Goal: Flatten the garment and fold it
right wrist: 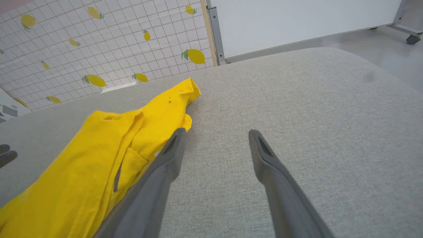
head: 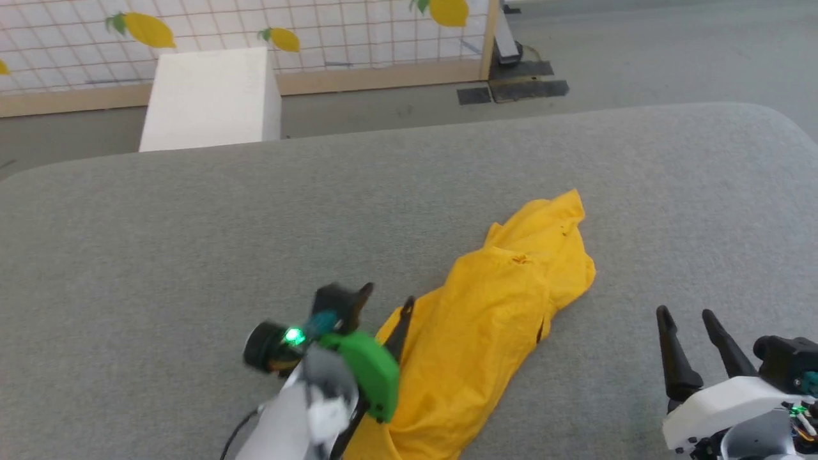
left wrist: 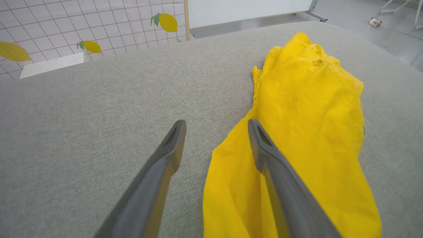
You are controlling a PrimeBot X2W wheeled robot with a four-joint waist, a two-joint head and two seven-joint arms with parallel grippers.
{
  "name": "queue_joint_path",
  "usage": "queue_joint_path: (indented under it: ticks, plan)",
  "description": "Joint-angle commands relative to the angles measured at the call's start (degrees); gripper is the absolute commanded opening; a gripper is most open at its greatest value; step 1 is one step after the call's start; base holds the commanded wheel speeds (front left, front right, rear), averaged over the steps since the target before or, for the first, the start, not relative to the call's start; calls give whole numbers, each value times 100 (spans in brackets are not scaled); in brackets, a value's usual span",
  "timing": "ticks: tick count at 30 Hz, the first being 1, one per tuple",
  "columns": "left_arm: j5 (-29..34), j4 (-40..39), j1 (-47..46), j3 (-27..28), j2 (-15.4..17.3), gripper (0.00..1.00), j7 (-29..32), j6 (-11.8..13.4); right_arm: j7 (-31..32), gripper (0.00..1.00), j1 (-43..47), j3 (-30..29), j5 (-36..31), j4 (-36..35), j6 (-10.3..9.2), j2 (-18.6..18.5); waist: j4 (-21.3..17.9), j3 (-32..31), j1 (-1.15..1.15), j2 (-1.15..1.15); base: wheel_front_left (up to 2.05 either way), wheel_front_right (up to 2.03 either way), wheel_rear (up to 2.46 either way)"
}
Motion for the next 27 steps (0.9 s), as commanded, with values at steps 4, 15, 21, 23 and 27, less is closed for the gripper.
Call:
queue_joint_path:
  ticks: [4,15,21,23,27]
  plan:
    - [192,616,-739,-323,14,100,1126,-64,-52,100,-199,203,137,34,-8,3,-225,243,0,0,0,0,0]
    - [-69,1558,-1499,-1135,117,0,3404,-195,-188,100,-319,449,257,227,-8,4,-452,365,0,0,0,0,0]
    - [-577,774,-1648,-830,265,0,2077,-89,-223,100,-307,411,226,264,-8,4,-335,286,0,0,0,0,0]
    - [-661,477,-1668,-519,250,0,1336,128,-222,100,-312,388,209,266,-8,4,-266,234,0,0,0,0,0]
    - [-780,-82,-1627,-17,237,0,179,477,-203,100,-295,360,191,260,-8,4,-79,123,0,0,0,0,0]
